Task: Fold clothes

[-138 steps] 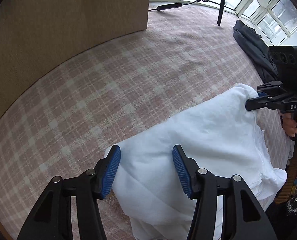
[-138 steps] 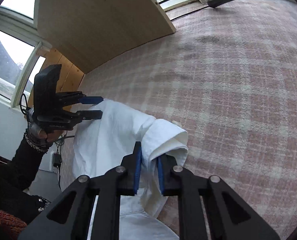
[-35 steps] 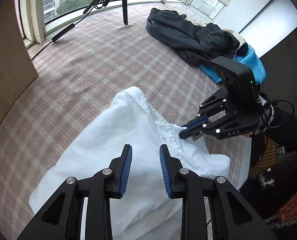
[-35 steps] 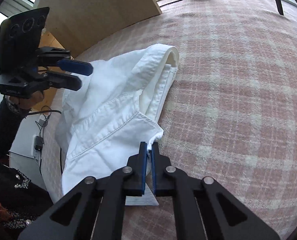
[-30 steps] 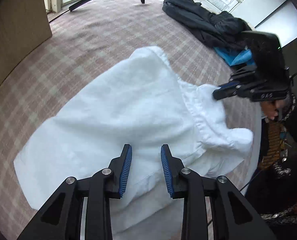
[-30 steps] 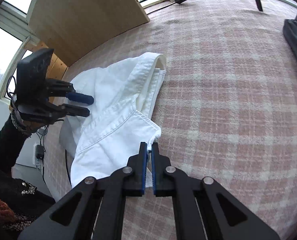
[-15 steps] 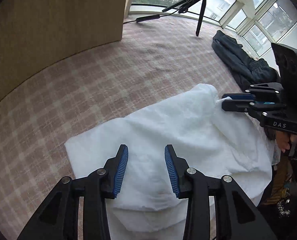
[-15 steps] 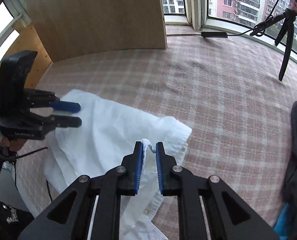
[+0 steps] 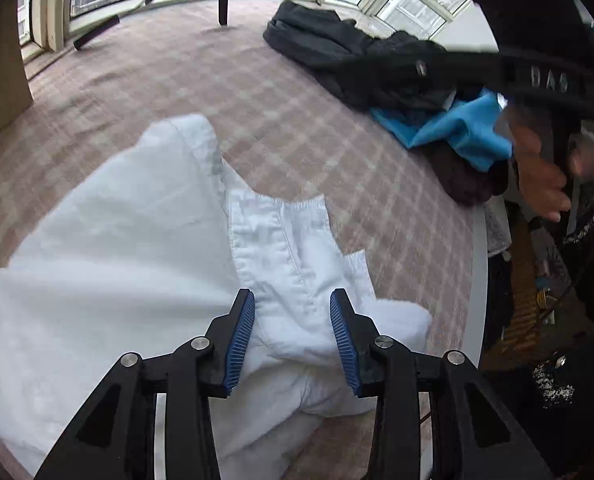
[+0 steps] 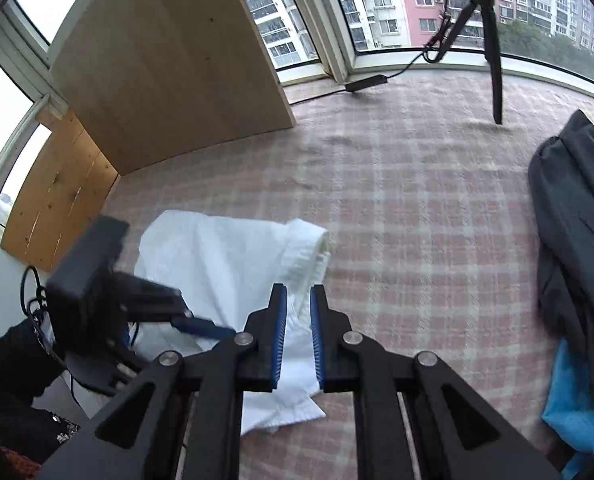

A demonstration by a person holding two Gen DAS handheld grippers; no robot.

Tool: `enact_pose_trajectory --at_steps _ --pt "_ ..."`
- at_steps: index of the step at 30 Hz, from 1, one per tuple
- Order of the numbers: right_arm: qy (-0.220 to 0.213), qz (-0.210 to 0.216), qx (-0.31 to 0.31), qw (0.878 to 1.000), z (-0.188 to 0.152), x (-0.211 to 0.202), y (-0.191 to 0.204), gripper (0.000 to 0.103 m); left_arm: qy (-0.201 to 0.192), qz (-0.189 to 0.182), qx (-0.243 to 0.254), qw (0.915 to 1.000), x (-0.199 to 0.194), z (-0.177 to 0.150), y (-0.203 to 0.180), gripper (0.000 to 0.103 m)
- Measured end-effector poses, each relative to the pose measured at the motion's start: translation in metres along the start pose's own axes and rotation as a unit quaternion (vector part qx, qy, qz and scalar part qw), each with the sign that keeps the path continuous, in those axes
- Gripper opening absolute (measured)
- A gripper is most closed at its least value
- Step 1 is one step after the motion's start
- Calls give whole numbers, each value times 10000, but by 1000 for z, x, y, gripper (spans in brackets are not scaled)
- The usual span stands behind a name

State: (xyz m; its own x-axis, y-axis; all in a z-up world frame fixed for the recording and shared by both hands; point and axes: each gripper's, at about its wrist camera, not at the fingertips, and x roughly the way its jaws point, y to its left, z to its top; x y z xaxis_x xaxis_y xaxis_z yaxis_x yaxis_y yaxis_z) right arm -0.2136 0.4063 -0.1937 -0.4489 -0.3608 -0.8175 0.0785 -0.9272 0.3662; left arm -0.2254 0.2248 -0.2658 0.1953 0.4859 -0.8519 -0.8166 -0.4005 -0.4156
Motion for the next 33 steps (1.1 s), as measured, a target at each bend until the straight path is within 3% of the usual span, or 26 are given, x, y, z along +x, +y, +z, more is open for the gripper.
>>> enact_pose_trajectory --at_steps 4,7,9,11,16,20,22,26,30,32,33 --pt "382 333 -53 9987 17 75 10 12 -357 -173 -401 9984 -43 -18 9 37" --pt "802 -265 -349 9958 17 110 7 6 -1019 312 -868 9905 -95 -27 47 40" --pt "835 -198 -152 9962 22 107 0 4 -1451 651 -1179 9802 -129 -32 75 43" --pt "697 -72 -36 9975 29 92 -1 9 -1636 882 -1600 9695 -137 -37 112 43" --pt "482 -37 216 9986 39 90 -3 19 -859 1369 -2090 9645 -97 -57 167 44" --pt "728 -452 608 9945 35 98 -26 20 -903 1458 -2040 9638 -110 -67 164 43" --pt "448 -306 887 9946 33 82 -34 20 -1153 1455 -1977 9625 -127 -65 156 42" --pt "205 -282 875 9956 18 62 -34 20 -1526 1308 -1603 9664 -136 -38 138 44" --pt "-13 -278 830 9962 4 43 -34 20 -1070 1213 -1668 9726 -100 -21 149 44" --pt "-122 -276 807 9963 -4 34 -34 19 -830 1523 -1826 9678 -94 -34 158 40" --pt "-177 -274 796 9963 -7 29 -34 21 -901 1549 -1978 9637 -102 -46 160 40"
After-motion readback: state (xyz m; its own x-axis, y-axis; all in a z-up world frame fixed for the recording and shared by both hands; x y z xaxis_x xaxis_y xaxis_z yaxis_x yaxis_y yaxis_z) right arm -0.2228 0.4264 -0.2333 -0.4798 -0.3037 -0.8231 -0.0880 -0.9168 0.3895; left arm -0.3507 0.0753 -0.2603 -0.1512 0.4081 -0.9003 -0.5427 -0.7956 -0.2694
